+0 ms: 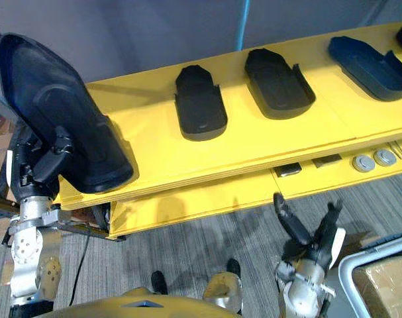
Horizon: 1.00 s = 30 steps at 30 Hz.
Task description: Walk over and take three plastic housings, then place them on the shelf
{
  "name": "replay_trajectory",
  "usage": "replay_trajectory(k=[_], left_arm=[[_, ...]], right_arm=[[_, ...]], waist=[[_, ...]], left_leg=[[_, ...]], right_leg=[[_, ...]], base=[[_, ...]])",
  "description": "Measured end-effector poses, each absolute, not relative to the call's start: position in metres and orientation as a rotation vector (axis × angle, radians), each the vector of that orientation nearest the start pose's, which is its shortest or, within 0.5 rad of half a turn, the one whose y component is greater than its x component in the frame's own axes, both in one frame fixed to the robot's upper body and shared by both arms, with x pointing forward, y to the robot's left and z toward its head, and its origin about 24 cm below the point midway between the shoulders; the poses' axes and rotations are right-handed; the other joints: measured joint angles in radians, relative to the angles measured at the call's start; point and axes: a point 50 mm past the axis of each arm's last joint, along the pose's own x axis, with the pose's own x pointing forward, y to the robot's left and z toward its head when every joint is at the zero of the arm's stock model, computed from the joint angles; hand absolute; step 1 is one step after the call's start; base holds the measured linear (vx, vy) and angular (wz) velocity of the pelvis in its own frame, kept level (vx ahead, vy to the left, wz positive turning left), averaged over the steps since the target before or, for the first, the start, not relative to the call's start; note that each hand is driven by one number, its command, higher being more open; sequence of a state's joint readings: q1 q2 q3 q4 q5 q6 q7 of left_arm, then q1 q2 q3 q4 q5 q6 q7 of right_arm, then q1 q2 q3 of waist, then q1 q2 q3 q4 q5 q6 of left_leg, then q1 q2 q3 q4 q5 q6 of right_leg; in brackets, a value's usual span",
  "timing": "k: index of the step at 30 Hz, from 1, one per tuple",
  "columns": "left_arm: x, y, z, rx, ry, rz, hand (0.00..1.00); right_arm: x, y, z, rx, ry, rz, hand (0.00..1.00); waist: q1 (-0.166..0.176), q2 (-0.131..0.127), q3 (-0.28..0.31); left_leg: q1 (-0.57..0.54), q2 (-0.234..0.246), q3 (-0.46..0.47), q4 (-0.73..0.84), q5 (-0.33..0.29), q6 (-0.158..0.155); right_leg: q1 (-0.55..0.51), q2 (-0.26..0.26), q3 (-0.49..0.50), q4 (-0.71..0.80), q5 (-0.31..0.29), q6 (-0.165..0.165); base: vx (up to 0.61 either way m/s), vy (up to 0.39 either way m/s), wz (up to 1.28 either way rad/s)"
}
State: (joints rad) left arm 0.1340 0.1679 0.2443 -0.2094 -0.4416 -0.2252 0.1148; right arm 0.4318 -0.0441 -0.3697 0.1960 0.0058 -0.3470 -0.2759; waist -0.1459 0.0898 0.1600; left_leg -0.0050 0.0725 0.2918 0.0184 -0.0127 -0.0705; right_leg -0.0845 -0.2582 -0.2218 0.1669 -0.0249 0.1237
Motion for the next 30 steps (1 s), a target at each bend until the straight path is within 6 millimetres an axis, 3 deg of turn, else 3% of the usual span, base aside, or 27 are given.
replay_trajectory(k=[6,9,14,20,30], left_arm=[[0.234,0.269,0.102,-0.213,-0.324,0.423,0.00],[0.245,0.283,0.106,-0.175,-0.290,0.450,0.00],[0.275,0.310,0.118,-0.159,-0.208,0.500,0.00],[0.293,0.326,0.140,-0.098,-0.166,0.469,0.00],[0.304,0.329,0.151,-0.081,-0.146,0.372,0.00]], right_arm=[[0.068,-0.271,-0.083,-0.145,0.582,-0.659,1.00],[0.059,-0.265,-0.098,-0.128,0.699,-0.600,1.00],[0.045,-0.258,-0.119,-0.068,0.876,-0.499,1.00],[0.049,-0.254,-0.126,0.033,0.897,-0.454,1.00],[0.060,-0.255,-0.124,0.048,0.871,-0.415,1.00]], waist=[[-0.007,0.002,0.037],[-0.009,0.003,0.057],[-0.004,-0.022,0.099],[-0.002,-0.044,0.138],[0.009,-0.033,0.174]], left_leg=[[-0.004,0.007,0.035,-0.004,0.002,-0.003],[-0.006,0.012,0.064,-0.003,-0.014,-0.001],[-0.036,0.020,0.080,0.051,-0.019,-0.006],[-0.085,0.046,0.081,0.122,-0.042,-0.013],[-0.122,0.081,0.080,0.180,-0.063,-0.022]], right_leg=[[-0.036,0.003,0.032,0.036,-0.009,0.002],[-0.050,0.003,0.042,0.044,-0.017,-0.001],[-0.080,0.004,0.060,0.071,-0.026,-0.003],[-0.110,0.018,0.082,0.094,-0.034,-0.017],[-0.129,0.040,0.084,0.112,-0.043,-0.019]], base=[[-0.03,0.002,-0.12],[-0.02,0.009,-0.09],[0.03,0.002,-0.05],[0.01,-0.011,0.04],[-0.02,-0.020,-0.02]])
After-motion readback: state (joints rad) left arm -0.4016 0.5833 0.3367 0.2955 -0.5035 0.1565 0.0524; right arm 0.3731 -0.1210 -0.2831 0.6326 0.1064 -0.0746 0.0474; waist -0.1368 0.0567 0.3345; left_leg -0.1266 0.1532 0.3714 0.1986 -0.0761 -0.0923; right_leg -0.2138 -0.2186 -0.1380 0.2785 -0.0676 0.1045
